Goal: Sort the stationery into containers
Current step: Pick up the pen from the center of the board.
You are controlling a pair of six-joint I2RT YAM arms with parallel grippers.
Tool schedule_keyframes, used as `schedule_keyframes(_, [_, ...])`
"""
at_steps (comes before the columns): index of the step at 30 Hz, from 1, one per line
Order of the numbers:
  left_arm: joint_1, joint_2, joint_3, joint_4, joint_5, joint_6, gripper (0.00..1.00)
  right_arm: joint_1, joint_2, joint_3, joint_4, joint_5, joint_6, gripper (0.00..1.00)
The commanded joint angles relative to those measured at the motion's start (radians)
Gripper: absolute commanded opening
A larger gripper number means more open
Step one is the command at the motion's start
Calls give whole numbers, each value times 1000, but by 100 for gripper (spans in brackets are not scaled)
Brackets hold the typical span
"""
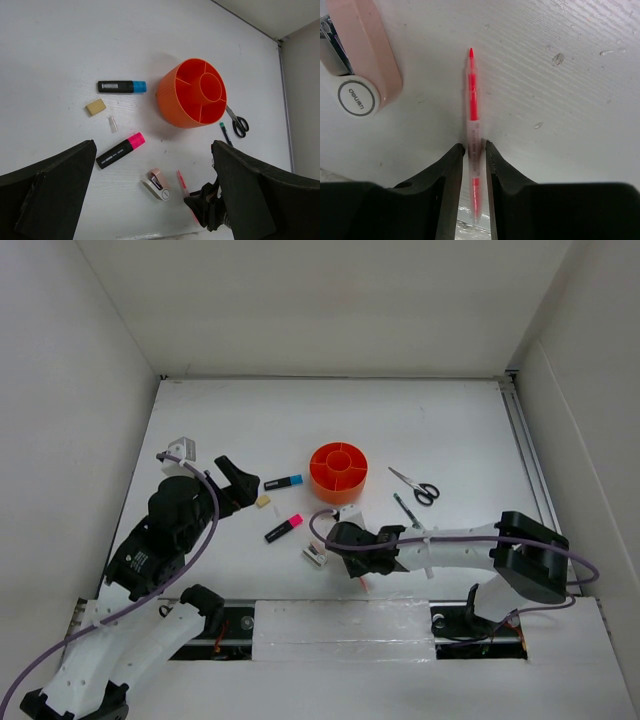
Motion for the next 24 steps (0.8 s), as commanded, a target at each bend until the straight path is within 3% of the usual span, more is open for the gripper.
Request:
schedule_keyframes(1, [4, -12, 26, 17, -1, 7, 100, 44, 93, -100, -57, -162, 80, 31])
schedule_keyframes(6, [4, -12, 26, 17, -1, 7, 100, 75, 111, -109, -68, -162, 115, 24])
schedule_keyframes(9, [4, -12, 17, 26, -1, 7, 100, 87, 120, -100, -68, -162, 115, 1])
schedule_keyframes(16, [4, -12, -6, 36, -1, -35, 100, 97, 90, -76, -103, -107, 151, 0])
schedule_keyframes(24, [4, 45, -90, 92, 1, -107, 100, 97, -235, 33, -338, 150, 246, 0])
